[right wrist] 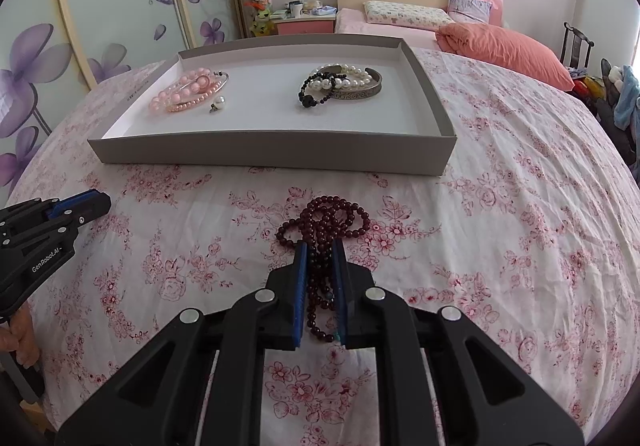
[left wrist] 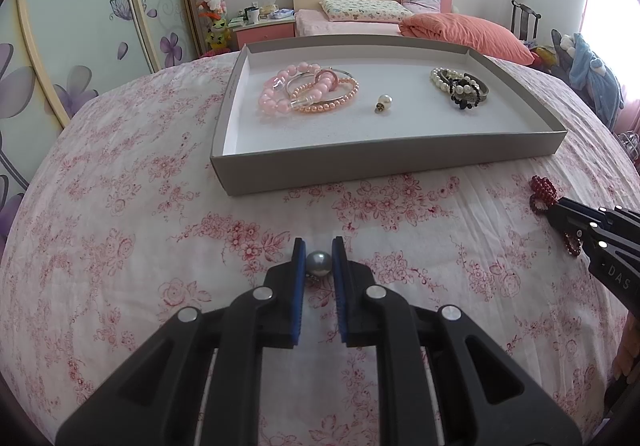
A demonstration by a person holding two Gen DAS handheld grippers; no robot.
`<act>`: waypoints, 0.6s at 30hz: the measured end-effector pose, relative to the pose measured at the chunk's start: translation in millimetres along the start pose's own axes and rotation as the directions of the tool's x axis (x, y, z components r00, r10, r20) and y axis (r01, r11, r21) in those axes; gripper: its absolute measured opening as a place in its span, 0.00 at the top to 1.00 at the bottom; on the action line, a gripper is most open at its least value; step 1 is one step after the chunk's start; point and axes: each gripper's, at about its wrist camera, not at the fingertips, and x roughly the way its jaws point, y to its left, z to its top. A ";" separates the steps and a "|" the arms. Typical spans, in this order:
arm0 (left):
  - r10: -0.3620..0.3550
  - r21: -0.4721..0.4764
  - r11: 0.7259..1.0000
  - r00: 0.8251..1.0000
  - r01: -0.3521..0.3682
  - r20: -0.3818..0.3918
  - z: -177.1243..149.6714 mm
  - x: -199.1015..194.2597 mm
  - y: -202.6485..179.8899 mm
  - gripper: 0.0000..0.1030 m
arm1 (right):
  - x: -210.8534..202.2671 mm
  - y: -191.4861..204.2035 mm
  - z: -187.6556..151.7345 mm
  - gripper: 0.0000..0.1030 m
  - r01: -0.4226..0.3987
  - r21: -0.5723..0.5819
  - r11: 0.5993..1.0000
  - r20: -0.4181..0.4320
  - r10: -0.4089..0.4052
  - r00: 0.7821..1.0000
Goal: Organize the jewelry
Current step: 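Lift the red bead necklace with the right gripper while the left gripper carries the pearl toward the tray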
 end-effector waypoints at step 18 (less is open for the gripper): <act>-0.052 -0.049 0.997 0.997 0.055 0.051 -1.3 -13.5 8.8 0.87 | -23.1 -8.8 4.9 0.95 -0.037 0.047 0.998 0.112 0.032 0.993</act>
